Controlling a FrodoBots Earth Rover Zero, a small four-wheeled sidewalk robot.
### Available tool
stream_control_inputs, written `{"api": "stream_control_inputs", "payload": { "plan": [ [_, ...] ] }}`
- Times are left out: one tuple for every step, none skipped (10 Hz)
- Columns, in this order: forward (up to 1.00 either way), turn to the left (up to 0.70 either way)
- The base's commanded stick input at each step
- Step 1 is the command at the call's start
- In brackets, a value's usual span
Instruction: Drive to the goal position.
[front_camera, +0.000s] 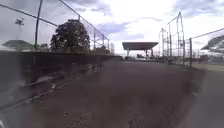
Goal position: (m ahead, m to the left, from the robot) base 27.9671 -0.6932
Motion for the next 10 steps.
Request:
{"api": "stream_control_inputs", "payload": {
  "plan": [
    [0.5,-0.48],
    [0.5,-0.48],
    [0.5,-0.48],
    [0.5,-0.28],
    [0.5,0.0],
    [0.5,0.0],
    [0.5,0.0],
    [0.5,0.0],
    [0.5,0.0],
    [0.5,0.0]
  ]
}}
